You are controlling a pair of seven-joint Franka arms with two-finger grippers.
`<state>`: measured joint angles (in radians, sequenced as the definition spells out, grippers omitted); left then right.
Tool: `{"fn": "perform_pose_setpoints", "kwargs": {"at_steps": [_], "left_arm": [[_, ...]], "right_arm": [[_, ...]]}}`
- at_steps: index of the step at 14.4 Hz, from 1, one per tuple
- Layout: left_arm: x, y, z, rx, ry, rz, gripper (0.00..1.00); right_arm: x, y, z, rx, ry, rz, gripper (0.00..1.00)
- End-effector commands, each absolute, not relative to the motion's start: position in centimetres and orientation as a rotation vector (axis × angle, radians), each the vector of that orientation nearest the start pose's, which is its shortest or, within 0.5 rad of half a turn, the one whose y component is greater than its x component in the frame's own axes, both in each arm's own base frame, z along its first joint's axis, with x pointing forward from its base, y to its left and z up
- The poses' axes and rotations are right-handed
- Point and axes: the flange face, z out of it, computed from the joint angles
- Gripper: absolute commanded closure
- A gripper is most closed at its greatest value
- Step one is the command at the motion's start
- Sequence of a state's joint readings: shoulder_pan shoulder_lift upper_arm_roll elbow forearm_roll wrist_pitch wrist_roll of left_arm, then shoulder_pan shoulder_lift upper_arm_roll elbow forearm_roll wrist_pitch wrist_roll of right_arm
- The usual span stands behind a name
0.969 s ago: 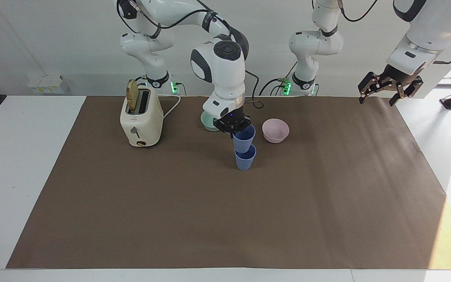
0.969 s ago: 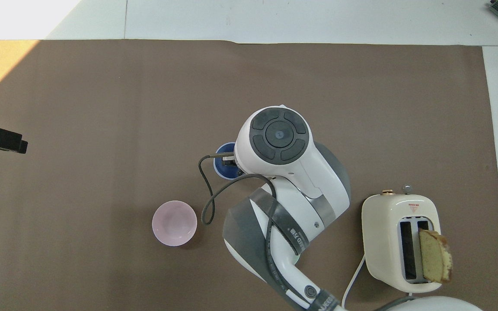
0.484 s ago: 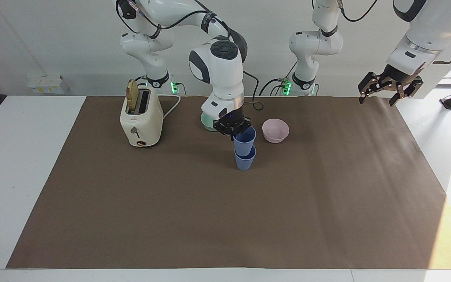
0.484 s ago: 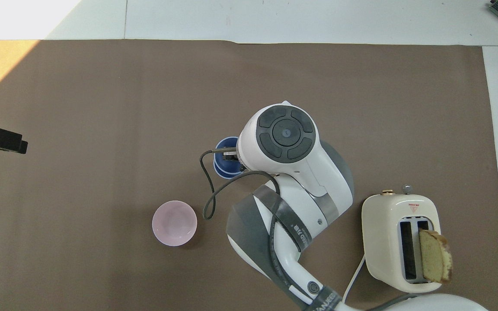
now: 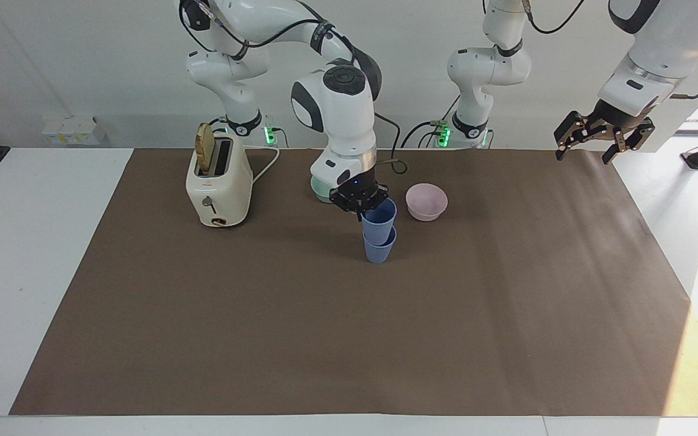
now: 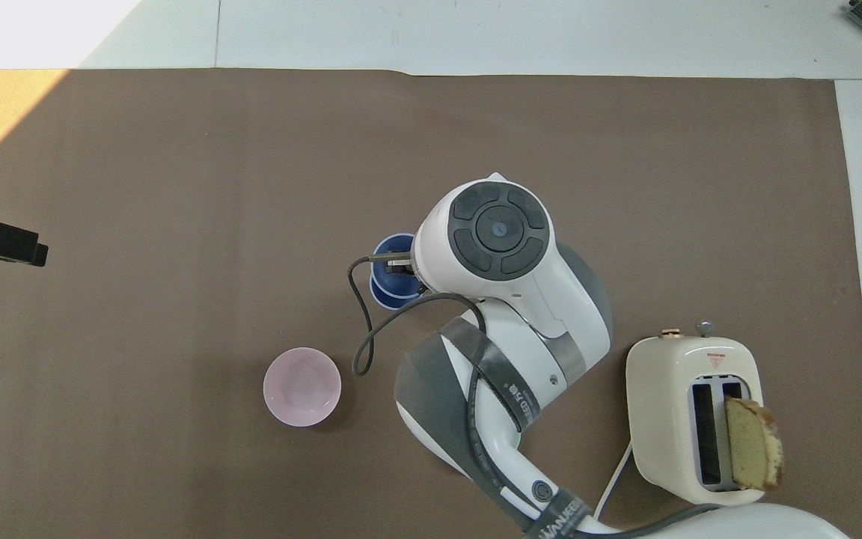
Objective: Stack blue cups with both arms
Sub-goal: 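Lower the held cup into the centered blue cup and release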
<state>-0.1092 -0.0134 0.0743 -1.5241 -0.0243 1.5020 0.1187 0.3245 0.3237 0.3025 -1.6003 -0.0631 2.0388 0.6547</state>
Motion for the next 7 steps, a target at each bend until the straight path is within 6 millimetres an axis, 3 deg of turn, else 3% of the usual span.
{"fn": "perform_pose_setpoints", "kwargs": {"at_steps": [1,5,6,7], "left_arm": [[54.11,-1.69,65.3,-3.146,0.248,0.021,0.0],[54.11,-1.69,65.3,-3.146,0.248,0.021,0.0],[54.11,-1.69,65.3,-3.146,0.248,0.021,0.0],[54.11,-1.69,65.3,-3.146,0.248,0.021,0.0]], "right_arm": [[55.73,37.01,44.96,-3.024,0.0,-0.12,1.0],[55.67,36.99,44.8,-3.025,0.001,-0.113,1.0],[55.64,36.98,44.72,-3.026,0.003,-0.111,0.47],[55.58,36.96,44.67,-3.028,0.003,-0.109,0.0]]}}
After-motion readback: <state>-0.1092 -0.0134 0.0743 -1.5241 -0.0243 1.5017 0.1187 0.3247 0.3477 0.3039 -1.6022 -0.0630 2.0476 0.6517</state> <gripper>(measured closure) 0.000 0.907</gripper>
